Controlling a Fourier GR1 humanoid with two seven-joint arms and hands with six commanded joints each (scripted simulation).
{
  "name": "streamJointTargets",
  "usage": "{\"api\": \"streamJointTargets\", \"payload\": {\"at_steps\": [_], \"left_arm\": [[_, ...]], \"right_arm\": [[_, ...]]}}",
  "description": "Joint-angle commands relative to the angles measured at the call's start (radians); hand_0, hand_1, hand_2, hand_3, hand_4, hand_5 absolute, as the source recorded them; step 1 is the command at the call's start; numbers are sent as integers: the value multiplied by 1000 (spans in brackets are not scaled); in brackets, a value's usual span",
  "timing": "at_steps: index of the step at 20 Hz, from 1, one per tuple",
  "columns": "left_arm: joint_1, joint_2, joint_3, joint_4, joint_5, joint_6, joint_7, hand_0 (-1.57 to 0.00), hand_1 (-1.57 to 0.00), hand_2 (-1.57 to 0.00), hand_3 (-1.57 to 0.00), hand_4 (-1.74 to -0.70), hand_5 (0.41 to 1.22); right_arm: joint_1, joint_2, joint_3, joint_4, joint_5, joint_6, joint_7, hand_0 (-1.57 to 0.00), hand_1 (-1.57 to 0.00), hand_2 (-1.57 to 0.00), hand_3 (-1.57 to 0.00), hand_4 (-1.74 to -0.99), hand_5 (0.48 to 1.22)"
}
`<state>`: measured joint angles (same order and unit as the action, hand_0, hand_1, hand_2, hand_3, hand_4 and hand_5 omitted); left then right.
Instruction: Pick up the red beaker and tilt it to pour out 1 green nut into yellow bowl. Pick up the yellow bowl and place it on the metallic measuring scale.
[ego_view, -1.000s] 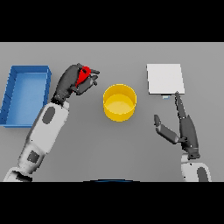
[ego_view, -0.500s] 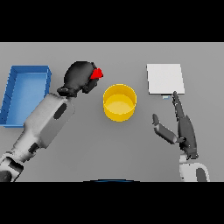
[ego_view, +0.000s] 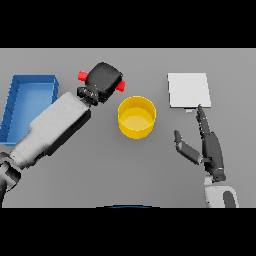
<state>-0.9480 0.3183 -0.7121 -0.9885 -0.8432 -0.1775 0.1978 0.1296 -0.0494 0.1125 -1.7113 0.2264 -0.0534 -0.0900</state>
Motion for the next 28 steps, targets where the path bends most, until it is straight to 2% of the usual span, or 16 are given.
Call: {"api": "streamJointTargets", "payload": {"at_steps": [1, 2, 3, 5, 7, 9, 11, 13, 14, 16, 20, 24, 26, 28], "left_arm": [[-20, -7, -30, 21, -22, -7, -15, -1571, -1571, -1571, -1277, -1701, 1215], [-36, -8, -59, 29, -37, -22, -36, -1571, -1571, -1571, -1336, -1707, 1216], [-53, -17, -90, 51, -54, -32, -57, -1571, -1571, -1571, -1383, -1713, 1217], [-89, -14, -143, 71, -85, -52, -105, -1571, -1571, -1571, -1451, -1723, 1218], [-117, -14, -199, 89, -120, -85, -111, -1571, -1571, -1571, -1494, -1729, 1219], [-138, -24, -255, 100, -157, -98, -120, -1571, -1571, -1571, -1522, -1734, 1220], [-169, -20, -293, 101, -182, -136, -115, -1571, -1571, -1571, -1539, -1736, 1220], [-200, -29, -334, 114, -209, -138, -131, -1571, -1571, -1571, -1551, -1738, 1221], [-214, -39, -352, 133, -220, -134, -139, -1571, -1571, -1571, -1555, -1739, 1221], [-239, -39, -379, 155, -238, -122, -159, -1571, -1571, -1571, -1561, -1739, 1221], [-297, -57, -451, 200, -276, -169, -194, -1571, -1571, -1571, -1567, -1736, 1221], [-349, -66, -519, 221, -315, -162, -236, -1571, -1571, -1571, -1569, -1734, 1221], [-358, -68, -556, 232, -335, -141, -255, -1571, -1571, -1571, -1570, -1735, 1221], [-379, -62, -576, 234, -344, -135, -265, -1571, -1571, -1571, -1570, -1734, 1221]], "right_arm": [[5, 1, -4, -2, -6, -1, -8, 1, 1, 1, 1, -1292, 678], [12, 3, -6, -8, -12, 0, -10, 1, 1, 1, 1, -1294, 672], [-4, 15, -6, 0, -17, -5, 13, 1, 1, 1, 1, -1295, 664], [7, 20, -8, 4, -26, -3, -4, 1, 1, 1, 1, -1294, 653], [2, 25, -4, 2, -16, -11, -8, 1, 1, 1, 1, -1290, 644], [-5, 23, -7, 13, -13, -13, 16, 1, 1, 1, 1, -1291, 634], [1, 25, -7, 14, -10, -18, 1, 1, 1, 1, 1, -1291, 631], [11, 24, -3, 10, 4, -27, -9, 1, 1, 1, 1, -1286, 618], [1, 29, -2, 23, 10, -31, 7, 1, 1, 1, 1, -1278, 609], [10, 18, -8, 0, 10, -33, 5, 1, 1, 1, 1, -1276, 593], [1, 21, 4, 13, 46, -51, 20, 1, 1, 1, 1, -1236, 582], [-5, 24, 6, 18, 50, -54, 10, 1, 1, 1, 1, -1204, 591], [1, 23, 5, 24, 51, -57, -13, 1, 1, 1, 1, -1210, 592], [0, 16, 6, 4, 56, -57, -5, 1, 1, 1, 1, -1210, 594]]}}
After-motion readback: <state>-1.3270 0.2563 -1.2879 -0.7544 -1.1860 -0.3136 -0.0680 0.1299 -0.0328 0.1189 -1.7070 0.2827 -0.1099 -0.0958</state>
